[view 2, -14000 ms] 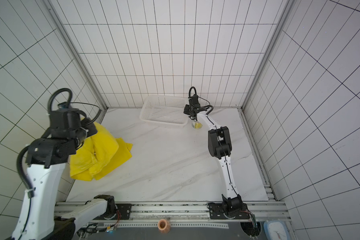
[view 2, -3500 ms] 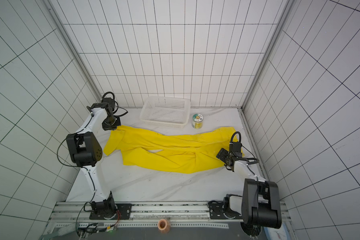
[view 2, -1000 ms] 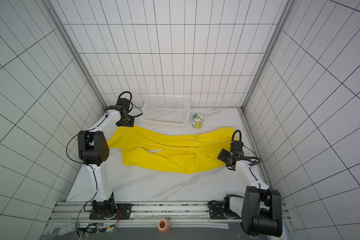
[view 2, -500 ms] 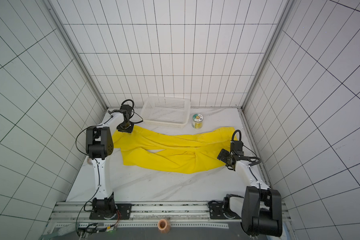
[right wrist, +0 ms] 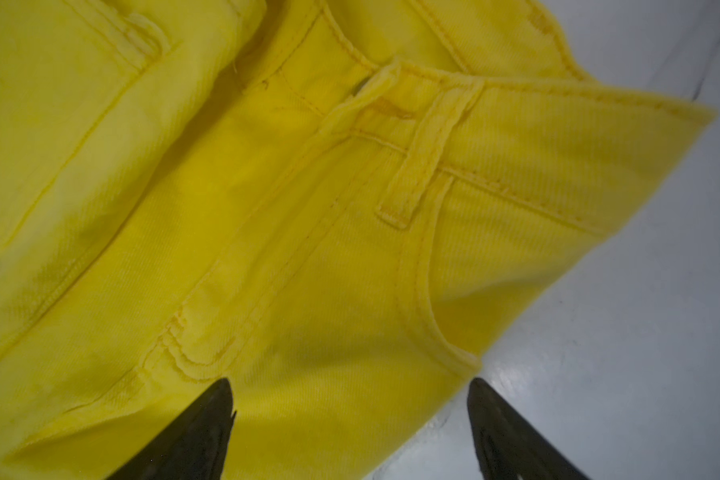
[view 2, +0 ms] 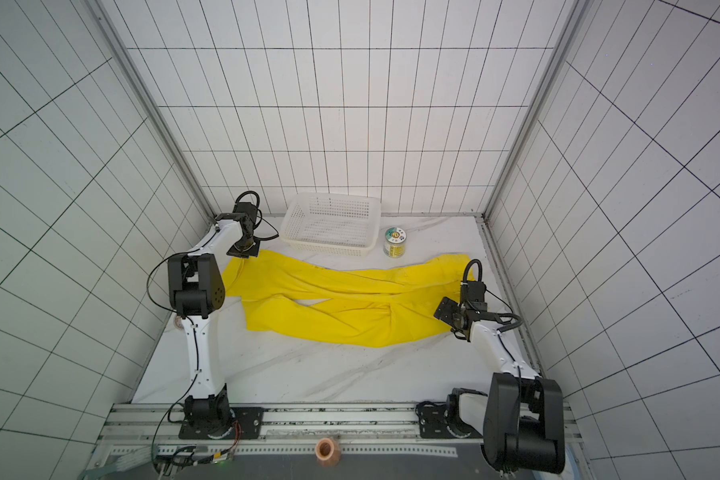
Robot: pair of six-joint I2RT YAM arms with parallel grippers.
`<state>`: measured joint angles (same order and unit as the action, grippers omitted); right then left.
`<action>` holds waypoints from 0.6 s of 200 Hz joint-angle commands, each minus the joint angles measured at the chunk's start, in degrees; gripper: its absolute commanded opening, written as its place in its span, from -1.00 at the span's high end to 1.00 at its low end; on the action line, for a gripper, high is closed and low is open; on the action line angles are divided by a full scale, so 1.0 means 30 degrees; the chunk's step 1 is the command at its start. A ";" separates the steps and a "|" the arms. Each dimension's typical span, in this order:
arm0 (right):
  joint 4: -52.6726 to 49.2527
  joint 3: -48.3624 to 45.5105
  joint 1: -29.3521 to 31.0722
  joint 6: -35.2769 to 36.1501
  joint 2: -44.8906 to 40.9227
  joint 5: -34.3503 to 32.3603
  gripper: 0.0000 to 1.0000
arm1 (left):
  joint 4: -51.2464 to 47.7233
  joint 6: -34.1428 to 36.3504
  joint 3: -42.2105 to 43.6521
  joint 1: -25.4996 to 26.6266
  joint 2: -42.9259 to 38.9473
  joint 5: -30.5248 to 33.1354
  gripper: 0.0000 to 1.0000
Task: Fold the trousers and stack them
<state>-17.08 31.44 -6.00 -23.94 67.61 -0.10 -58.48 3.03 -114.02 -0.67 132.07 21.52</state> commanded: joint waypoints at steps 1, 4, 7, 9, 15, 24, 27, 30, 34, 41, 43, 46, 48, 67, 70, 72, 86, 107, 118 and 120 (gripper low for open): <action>0.0226 0.0857 0.0147 0.0138 0.0086 0.0238 -0.75 | -0.0397 -0.0013 -0.0517 -0.0396 -0.0400 0.1314 0.96; 0.0217 0.0843 0.0161 0.0160 0.0076 0.0238 -0.75 | -0.0388 0.0031 -0.0567 -0.0481 -0.0437 0.1373 0.96; 0.0219 0.0837 0.0155 0.0174 0.0093 0.0223 -0.75 | -0.0347 0.0069 -0.0592 -0.0569 -0.0478 0.1410 0.95; 0.0216 0.0874 0.0154 0.0185 0.0119 0.0212 -0.75 | -0.0335 0.0103 -0.0618 -0.0627 -0.0486 0.1433 0.95; 0.0194 0.0864 0.0180 0.0232 0.0120 0.0187 -0.75 | -0.0254 0.0182 -0.0730 -0.0807 -0.0488 0.1455 0.94; 0.0186 0.0860 0.0167 0.0309 0.0156 0.0151 -0.75 | -0.0174 0.0249 -0.0968 -0.1073 -0.0314 0.1448 0.89; 0.0186 0.0854 0.0181 0.0306 0.0166 0.0128 -0.75 | -0.0192 0.0251 -0.1144 -0.1156 -0.0214 0.1452 0.88; 0.0171 0.0850 0.0169 0.0335 0.0181 0.0122 -0.75 | -0.0242 0.0269 -0.1286 -0.1202 -0.0099 0.1482 0.86; 0.0158 0.0857 0.0168 0.0350 0.0195 0.0121 -0.75 | -0.0363 0.0277 -0.1571 -0.1262 0.0074 0.1520 0.84; 0.0113 0.0842 0.0183 0.0386 0.0229 0.0121 -0.75 | -0.0552 0.0259 -0.2012 -0.1272 0.0422 0.1658 0.82; 0.0102 0.0854 0.0176 0.0399 0.0226 0.0121 -0.75 | -0.0592 0.0253 -0.2175 -0.1272 0.0486 0.1751 0.81; 0.0084 0.0857 0.0168 0.0394 0.0226 0.0099 -0.75 | -0.0690 0.0262 -0.2386 -0.1272 0.0652 0.1833 0.79; 0.0073 0.0835 0.0176 0.0394 0.0226 0.0107 -0.75 | -0.0751 0.0254 -0.2480 -0.1272 0.0771 0.1905 0.79; -0.0004 0.0828 0.0184 0.0466 0.0175 0.0035 -0.75 | -0.1124 0.0164 -0.3603 -0.1141 0.1673 0.2871 0.66; -0.0032 0.0828 0.0184 0.0480 0.0190 0.0011 -0.75 | -0.1139 0.0163 -0.3710 -0.1105 0.1785 0.3117 0.65; -0.0059 0.0850 0.0184 0.0481 0.0173 -0.0009 -0.75 | -0.1134 0.0163 -0.3771 -0.1076 0.1838 0.3325 0.65; -0.0100 0.0934 0.0183 0.0605 0.0127 -0.0183 -0.75 | -0.1185 0.0061 -0.4338 -0.0881 0.2351 0.4640 0.59; -0.0586 0.1242 0.0153 0.0750 -0.0036 -0.0551 -0.75 | -0.1310 -0.0611 -0.5000 -0.0689 0.2783 0.5992 0.33; -0.0763 0.1512 0.0176 0.0825 -0.0089 -0.0691 -0.75 | -0.1316 -0.0884 -0.5057 -0.0559 0.2822 0.6523 0.13; -0.0791 0.1563 0.0182 0.0846 -0.0088 -0.0697 -0.75 | -0.1347 -0.0970 -0.5075 -0.0522 0.2808 0.6556 0.11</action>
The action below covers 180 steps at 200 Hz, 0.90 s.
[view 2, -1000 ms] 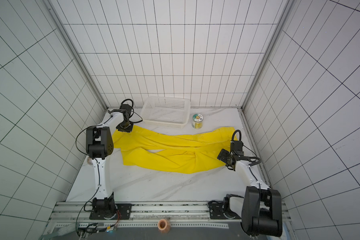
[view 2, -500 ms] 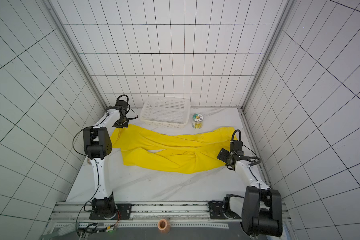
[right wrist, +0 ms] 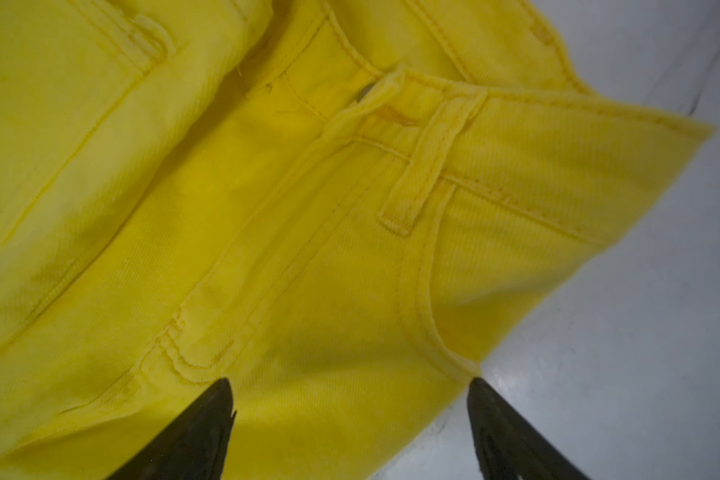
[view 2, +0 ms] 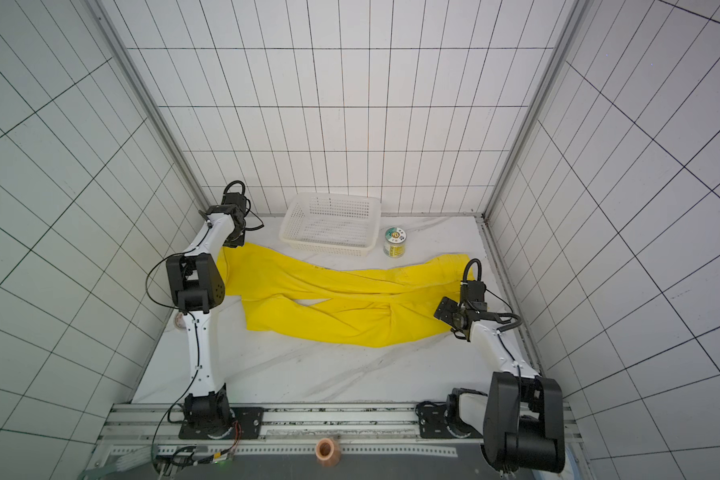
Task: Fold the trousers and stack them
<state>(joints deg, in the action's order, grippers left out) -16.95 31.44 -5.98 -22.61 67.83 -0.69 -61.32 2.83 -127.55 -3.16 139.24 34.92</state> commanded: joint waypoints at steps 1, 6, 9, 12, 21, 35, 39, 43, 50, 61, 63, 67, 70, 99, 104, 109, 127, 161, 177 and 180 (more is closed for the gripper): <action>-0.0844 0.1591 0.0161 0.0395 -0.0150 -0.0516 -0.75 | -0.0410 -0.0924 -0.0573 0.0314 0.0425 0.2096 0.11; -0.0924 0.1722 0.0175 0.0432 -0.0153 -0.0559 -0.76 | -0.0524 -0.1122 -0.0651 0.0362 0.0410 0.2095 0.10; -0.0954 0.1782 0.0150 0.0445 -0.0164 -0.0587 -0.75 | -0.0572 -0.1288 -0.0666 0.0392 0.0364 0.2053 0.09; -0.0969 0.1859 0.0173 0.0447 -0.0169 -0.0631 -0.75 | -0.0596 -0.1422 -0.0642 0.0406 0.0310 0.2007 0.08; -0.1028 0.2045 0.0151 0.0520 -0.0155 -0.0779 -0.76 | -0.0650 -0.1799 -0.0545 0.0462 0.0079 0.1890 0.02; -0.1075 0.2281 0.0145 0.0619 -0.0067 -0.1046 -0.76 | -0.0736 -0.2430 -0.0408 0.0565 -0.0367 0.1449 -0.07; -0.1091 0.2378 0.0147 0.0690 -0.0031 -0.1139 -0.77 | -0.0763 -0.2628 -0.0405 0.0594 -0.0540 0.1248 -0.09; -0.1132 0.2456 0.0132 0.0750 -0.0009 -0.1222 -0.77 | -0.0846 -0.2913 -0.0405 0.0627 -0.0692 0.1127 -0.12; -0.1176 0.2606 0.0145 0.0863 0.0021 -0.1467 -0.77 | -0.1026 -0.3380 -0.0405 0.0612 -0.1033 0.0598 -0.15; -0.1210 0.2793 0.0092 0.1052 0.0057 -0.1713 -0.77 | -0.1307 -0.4137 -0.0303 0.0515 -0.1734 -0.0907 -0.17; -0.1214 0.2821 0.0075 0.1082 0.0041 -0.1765 -0.78 | -0.1337 -0.4283 -0.0255 0.0501 -0.1874 -0.1156 -0.18; -0.1248 0.2884 0.0038 0.1155 0.0071 -0.1827 -0.78 | -0.1385 -0.4490 -0.0102 0.0493 -0.2206 -0.1750 -0.18; -0.1262 0.2916 0.0016 0.1191 0.0087 -0.1888 -0.78 | -0.1371 -0.4544 0.0080 0.0510 -0.2483 -0.2115 -0.18; -0.1313 0.2851 -0.0404 0.1752 0.0469 -0.2117 -0.82 | -0.1451 -0.4340 0.2753 0.0949 -0.5043 -0.5135 -0.20; -0.1304 0.2822 -0.0507 0.1843 0.0622 -0.2109 -0.83 | -0.1451 -0.4346 0.3367 0.1015 -0.5527 -0.5870 -0.20; -0.1308 0.2791 -0.0606 0.1903 0.0740 -0.2087 -0.83 | -0.1395 -0.4397 0.4132 0.1045 -0.6018 -0.6568 -0.20; -0.1243 0.2633 -0.1054 0.1890 0.0911 -0.2008 -0.86 | -0.0853 -0.4465 0.7495 0.1265 -0.8198 -0.9002 -0.20; -0.0813 0.2470 -0.1901 0.1696 0.1525 -0.1147 -0.86 | -0.0297 -0.4858 1.2937 0.1763 -1.1528 -0.8703 -0.21; -0.0703 0.2437 -0.2154 0.1679 0.2160 -0.0666 -0.87 | -0.0010 -0.5404 1.5047 0.1812 -1.2588 -0.9518 -0.21; -0.0659 0.2406 -0.2221 0.1652 0.2282 -0.0501 -0.87 | 0.0126 -0.5518 1.5483 0.1854 -1.2841 -0.9751 -0.21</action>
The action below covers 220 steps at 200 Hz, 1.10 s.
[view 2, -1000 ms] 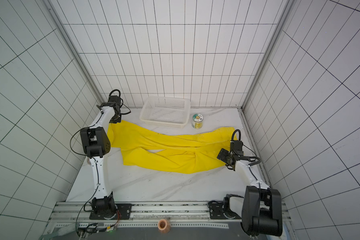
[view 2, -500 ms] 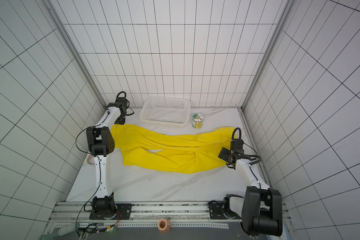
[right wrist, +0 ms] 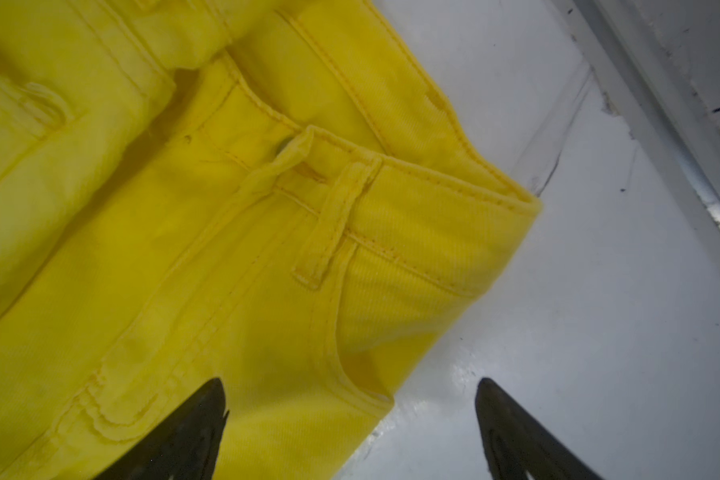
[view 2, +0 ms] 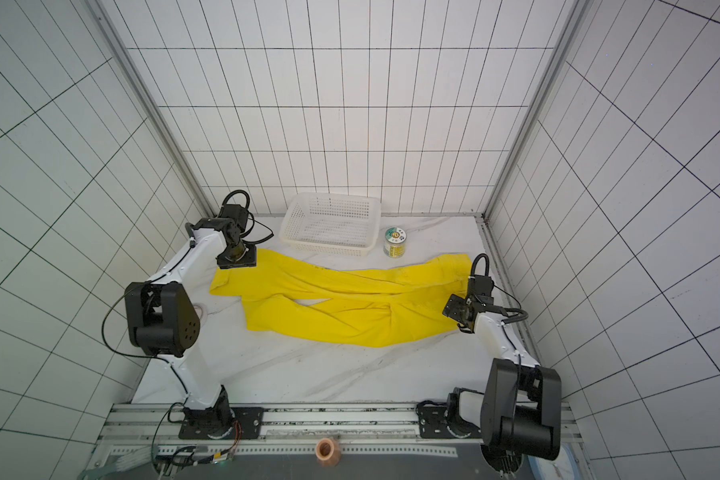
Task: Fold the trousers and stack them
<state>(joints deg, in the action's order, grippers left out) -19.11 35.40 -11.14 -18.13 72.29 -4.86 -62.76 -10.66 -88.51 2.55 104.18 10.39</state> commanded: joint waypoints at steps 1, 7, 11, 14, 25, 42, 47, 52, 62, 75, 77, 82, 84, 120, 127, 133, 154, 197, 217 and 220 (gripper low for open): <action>0.0082 0.1075 -0.0519 0.0142 0.0830 0.0963 -0.87 | 0.0642 -0.1065 0.2628 -0.0023 -0.1227 -0.1627 -0.21; 0.0213 0.1058 -0.0561 0.0050 0.1034 0.1299 -0.87 | 0.0897 -0.1322 0.3491 0.0102 -0.1690 -0.1939 -0.21; 0.0325 0.1058 -0.0567 -0.0026 0.1226 0.1548 -0.87 | 0.1047 -0.1497 0.4010 0.0192 -0.1966 -0.2082 -0.21; 0.0404 0.1062 -0.0598 -0.0084 0.1337 0.1696 -0.87 | 0.1166 -0.1602 0.4483 0.0277 -0.2166 -0.2288 -0.21; 0.0410 0.1120 -0.0592 -0.0285 0.1817 0.2293 -0.86 | 0.1238 -0.1979 0.5725 0.0486 -0.2662 -0.2330 -0.21; 0.0901 0.0988 -0.0551 -0.0431 0.2212 0.2428 -0.86 | 0.1465 -0.2379 0.7261 0.0587 -0.3329 -0.2230 -0.22; 0.1003 0.0925 -0.0533 -0.0433 0.2330 0.2370 -0.86 | 0.1587 -0.2513 0.7706 0.0572 -0.3549 -0.2232 -0.22; 0.1086 0.0847 -0.0522 -0.0409 0.2436 0.2305 -0.86 | 0.1663 -0.2688 0.8037 0.0585 -0.3660 -0.2267 -0.23; 0.1225 0.0724 -0.0438 -0.0292 0.2707 0.2186 -0.84 | 0.1696 -0.2949 0.8618 0.0586 -0.3883 -0.2527 -0.23; 0.1353 0.0543 -0.0191 -0.0177 0.3049 0.1884 -0.80 | 0.1925 -0.3313 0.9293 0.0572 -0.4209 -0.2722 -0.23; 0.1374 0.0515 -0.0164 -0.0170 0.3087 0.1833 -0.79 | 0.1956 -0.3372 0.9385 0.0576 -0.4275 -0.2737 -0.23; 0.1458 0.0423 -0.0056 -0.0126 0.3186 0.1729 -0.75 | 0.2030 -0.3469 0.9578 0.0586 -0.4368 -0.2799 -0.23; 0.1496 0.0404 -0.0020 -0.0121 0.3195 0.1685 -0.73 | 0.2040 -0.3506 0.9676 0.0587 -0.4410 -0.2815 -0.23; 0.1699 0.0305 0.0198 -0.0211 0.2728 0.1538 0.20 | 0.3273 -0.4313 1.1252 0.0636 -0.4670 -0.4473 -0.23; 0.1634 0.0355 0.0208 -0.0202 0.2520 0.1511 0.33 | 0.3708 -0.4478 1.1514 0.0674 -0.4624 -0.4724 -0.23; 0.1507 0.0425 0.0231 -0.0197 0.2378 0.1533 0.39 | 0.4059 -0.4597 1.1716 0.0660 -0.4465 -0.4900 -0.23; 0.0965 0.0726 0.0250 -0.0164 0.1692 0.1636 0.55 | 0.4924 -0.4941 1.2068 0.0731 -0.3838 -0.5865 -0.13; -0.1036 0.1881 0.0231 -0.0010 -0.0433 0.1115 0.74 | 0.3303 -0.4756 1.0571 0.0892 -0.4802 -0.4536 0.99; -0.1998 0.2489 0.0217 0.0096 -0.1474 0.0366 0.75 | 0.1372 -0.4365 0.8901 0.0887 -0.5512 -0.3673 1.00; -0.2146 0.2570 0.0203 0.0122 -0.1589 0.0259 0.75 | 0.1119 -0.4323 0.8742 0.0892 -0.5623 -0.3604 1.00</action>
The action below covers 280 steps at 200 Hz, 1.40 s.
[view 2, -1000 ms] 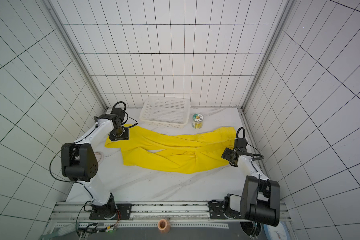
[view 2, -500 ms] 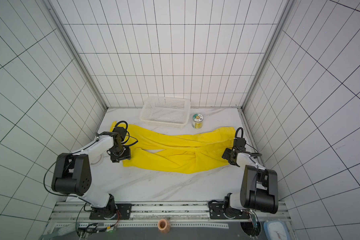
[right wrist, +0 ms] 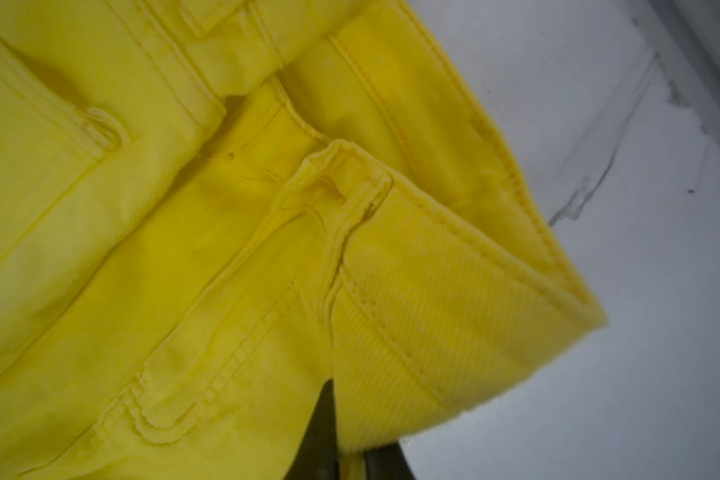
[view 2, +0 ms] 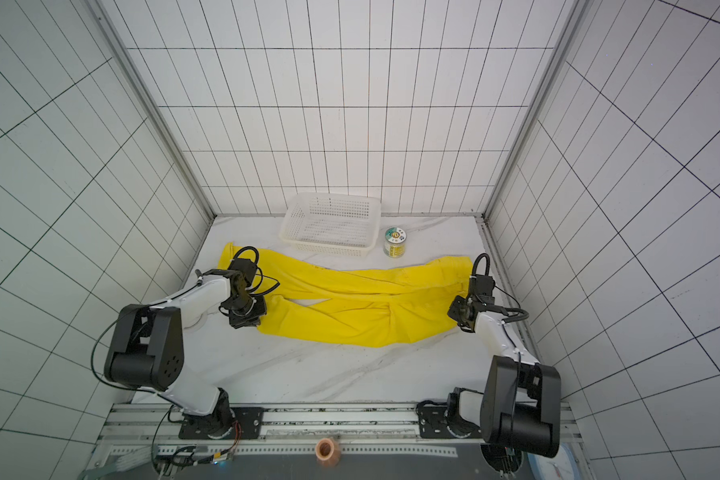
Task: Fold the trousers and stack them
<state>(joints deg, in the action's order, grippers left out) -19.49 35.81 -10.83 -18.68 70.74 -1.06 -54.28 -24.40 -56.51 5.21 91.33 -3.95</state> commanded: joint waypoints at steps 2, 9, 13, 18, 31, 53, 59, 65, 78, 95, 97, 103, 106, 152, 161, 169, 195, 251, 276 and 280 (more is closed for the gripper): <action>-0.2109 0.2502 0.0118 0.0307 -0.1144 -0.1078 0.75 | -0.1886 0.0277 -0.2064 -0.0006 -0.1407 0.1244 1.00; -0.2471 0.2743 0.0095 0.0393 -0.1359 -0.1306 0.75 | -0.2414 0.0341 -0.2532 0.0020 -0.1686 0.1412 1.00; -0.2631 0.2887 0.0082 0.0410 -0.1476 -0.1428 0.75 | -0.2698 0.0341 -0.2701 -0.0002 -0.1841 0.1530 1.00; -0.2829 0.3150 0.0074 0.0450 -0.1600 -0.1595 0.75 | -0.3026 0.0367 -0.3019 0.0012 -0.2024 0.1628 1.00; -0.3358 0.3843 0.0073 0.0595 -0.1804 -0.1999 0.74 | -0.3899 0.0418 -0.3667 0.0013 -0.2412 0.1925 1.00; -0.4198 0.5593 0.0072 0.0791 -0.1726 -0.2634 0.72 | -0.5170 0.0659 -0.4822 0.0017 -0.2964 0.2558 1.00; -0.4386 0.5996 0.0066 0.0835 -0.1709 -0.2784 0.72 | -0.5494 0.0707 -0.5046 0.0015 -0.3082 0.2845 1.00; -0.4551 0.6258 0.0080 0.0879 -0.1781 -0.2914 0.72 | -0.5722 0.0777 -0.5254 0.0018 -0.3225 0.3067 1.00; -0.4774 0.6673 0.0094 0.0937 -0.1858 -0.3166 0.71 | -0.5942 0.0903 -0.5541 -0.0011 -0.3465 0.3371 1.00; -0.4845 0.7014 0.0150 0.1032 -0.1955 -0.3124 0.71 | -0.6160 0.1042 -0.5973 -0.0037 -0.3535 0.3714 1.00; -0.4843 0.7046 0.0174 0.1038 -0.1914 -0.3072 0.71 | -0.6163 0.1051 -0.5998 -0.0038 -0.3545 0.3731 1.00; -0.4868 0.6998 0.0175 0.1040 -0.1887 -0.2948 0.70 | -0.6073 0.1059 -0.5950 -0.0038 -0.3525 0.3627 1.00; -0.4919 0.6935 0.0163 0.1040 -0.1869 -0.2883 0.70 | -0.5966 0.1076 -0.5842 -0.0053 -0.3535 0.3508 1.00; -0.4204 0.2554 -0.0277 -0.0371 -0.2703 -0.1589 0.07 | -0.4024 0.0838 -0.2603 -0.0009 -0.3439 0.2252 0.99; -0.4117 0.1832 -0.0337 -0.0573 -0.2774 -0.1422 -0.06 | -0.3849 0.0868 -0.2315 -0.0014 -0.3387 0.2253 0.99; -0.4079 0.1299 -0.0472 -0.0831 -0.2853 -0.1225 -0.17 | -0.3766 0.0897 -0.2157 -0.0009 -0.3373 0.2225 0.99; -0.3715 -0.0014 -0.0852 -0.2344 -0.3092 0.0788 -0.36 | -0.3494 0.0957 -0.1964 -0.0024 -0.3319 0.2143 1.00; -0.1917 -0.1376 -0.0981 -0.3383 -0.0747 0.1484 -0.66 | -0.3232 0.1155 -0.1905 -0.0039 -0.3153 0.2026 1.00; -0.0776 -0.1687 -0.1000 -0.3264 0.0247 0.1138 -0.44 | -0.3164 0.1158 -0.1901 -0.0012 -0.3157 0.2028 1.00; -0.0626 -0.1687 -0.0994 -0.3252 0.0448 0.1311 -0.35 | -0.3149 0.1160 -0.1905 -0.0031 -0.3167 0.1993 1.00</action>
<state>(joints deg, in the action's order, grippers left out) -25.23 33.80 -13.26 -27.00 69.82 1.67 -65.08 -21.39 -62.43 5.19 81.62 2.48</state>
